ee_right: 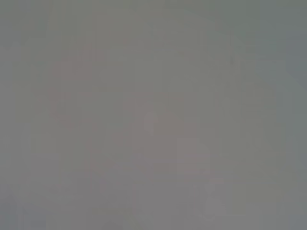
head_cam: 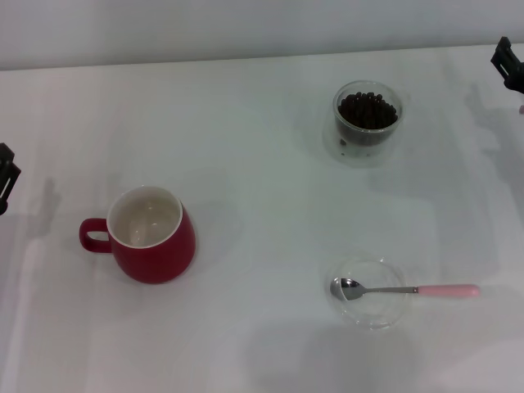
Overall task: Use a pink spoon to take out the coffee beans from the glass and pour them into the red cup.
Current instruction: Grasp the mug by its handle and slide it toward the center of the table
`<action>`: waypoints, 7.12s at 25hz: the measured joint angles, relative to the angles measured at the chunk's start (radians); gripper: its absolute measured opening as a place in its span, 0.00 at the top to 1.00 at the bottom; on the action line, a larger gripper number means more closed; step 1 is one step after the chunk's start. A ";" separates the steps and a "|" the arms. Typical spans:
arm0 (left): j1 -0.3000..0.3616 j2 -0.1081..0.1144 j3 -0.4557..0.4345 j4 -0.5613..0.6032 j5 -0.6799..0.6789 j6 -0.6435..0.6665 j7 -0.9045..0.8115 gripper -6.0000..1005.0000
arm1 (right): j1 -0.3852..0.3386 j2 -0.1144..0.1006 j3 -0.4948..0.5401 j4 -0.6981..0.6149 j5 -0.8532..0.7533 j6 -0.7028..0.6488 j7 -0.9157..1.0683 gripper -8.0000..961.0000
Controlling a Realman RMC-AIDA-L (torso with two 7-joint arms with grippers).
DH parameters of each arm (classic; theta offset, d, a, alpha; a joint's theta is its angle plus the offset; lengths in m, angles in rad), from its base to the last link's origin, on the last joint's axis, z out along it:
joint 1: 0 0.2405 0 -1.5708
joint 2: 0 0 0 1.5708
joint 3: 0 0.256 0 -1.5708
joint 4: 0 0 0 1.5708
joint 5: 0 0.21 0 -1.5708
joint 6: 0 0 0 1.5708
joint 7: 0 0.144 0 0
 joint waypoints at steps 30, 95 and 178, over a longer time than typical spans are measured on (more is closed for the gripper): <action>0.100 0.007 0.000 -0.005 0.148 0.166 -0.014 0.12 | -0.027 0.000 -0.002 0.001 0.007 -0.010 -0.003 0.09; -0.064 0.009 0.002 -0.318 0.612 0.068 -0.133 0.12 | 0.010 0.001 0.003 0.003 0.012 0.009 0.005 0.09; -0.048 -0.003 -0.014 -0.029 0.548 -0.154 0.144 0.40 | 0.006 0.002 -0.010 0.045 0.005 0.002 0.056 0.09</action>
